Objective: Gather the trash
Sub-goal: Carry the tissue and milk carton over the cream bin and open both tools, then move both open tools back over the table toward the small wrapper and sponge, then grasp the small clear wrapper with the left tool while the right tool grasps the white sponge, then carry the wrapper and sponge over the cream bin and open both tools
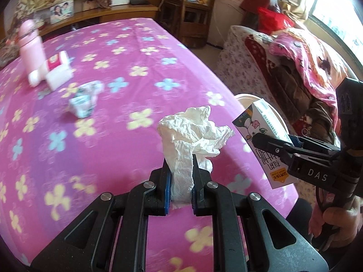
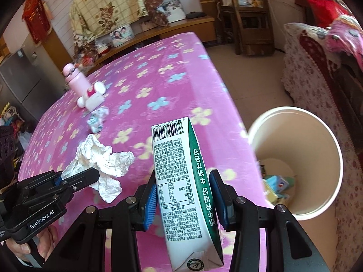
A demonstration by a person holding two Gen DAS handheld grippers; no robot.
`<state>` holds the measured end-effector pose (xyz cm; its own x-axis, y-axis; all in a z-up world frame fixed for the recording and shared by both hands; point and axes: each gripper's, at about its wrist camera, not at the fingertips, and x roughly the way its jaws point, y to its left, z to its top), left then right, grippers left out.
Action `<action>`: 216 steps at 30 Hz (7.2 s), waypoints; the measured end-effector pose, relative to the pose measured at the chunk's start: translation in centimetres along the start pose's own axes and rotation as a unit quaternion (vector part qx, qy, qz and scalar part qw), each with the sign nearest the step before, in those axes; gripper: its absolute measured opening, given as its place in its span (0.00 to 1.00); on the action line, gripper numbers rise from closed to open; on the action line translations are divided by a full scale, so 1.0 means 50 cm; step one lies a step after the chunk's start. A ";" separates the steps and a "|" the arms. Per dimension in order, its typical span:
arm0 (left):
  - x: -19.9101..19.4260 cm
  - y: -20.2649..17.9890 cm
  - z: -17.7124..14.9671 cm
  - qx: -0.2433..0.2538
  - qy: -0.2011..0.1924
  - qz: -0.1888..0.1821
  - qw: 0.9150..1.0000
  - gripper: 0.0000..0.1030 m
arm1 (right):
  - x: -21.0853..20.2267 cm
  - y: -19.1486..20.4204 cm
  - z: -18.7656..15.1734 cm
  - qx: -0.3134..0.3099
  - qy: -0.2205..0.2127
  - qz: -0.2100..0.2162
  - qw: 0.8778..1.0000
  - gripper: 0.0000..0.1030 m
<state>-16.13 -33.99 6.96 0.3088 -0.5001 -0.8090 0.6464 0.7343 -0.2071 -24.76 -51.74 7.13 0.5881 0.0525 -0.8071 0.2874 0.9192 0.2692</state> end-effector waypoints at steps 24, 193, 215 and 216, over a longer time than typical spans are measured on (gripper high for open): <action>0.106 -0.190 0.062 0.054 0.023 -0.048 0.997 0.11 | -0.034 -0.216 -0.013 0.079 -0.005 -0.047 0.996 0.41; 0.201 -0.314 0.128 0.070 0.053 -0.096 0.991 0.22 | -0.035 -0.409 -0.041 0.145 0.000 -0.083 0.986 0.51; 0.199 -0.257 0.122 0.057 0.028 -0.059 0.996 0.57 | -0.006 -0.431 -0.061 0.165 0.011 -0.099 0.981 0.71; 0.192 -0.249 0.121 0.059 0.023 -0.053 0.997 0.57 | -0.010 -0.425 -0.059 0.162 0.009 -0.100 0.982 0.71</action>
<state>-17.02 -50.72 5.08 0.2037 -0.5488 -0.8108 0.7520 0.6180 -0.2294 -33.38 -70.14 0.27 0.4833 -0.1067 -0.8689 0.6223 0.7400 0.2553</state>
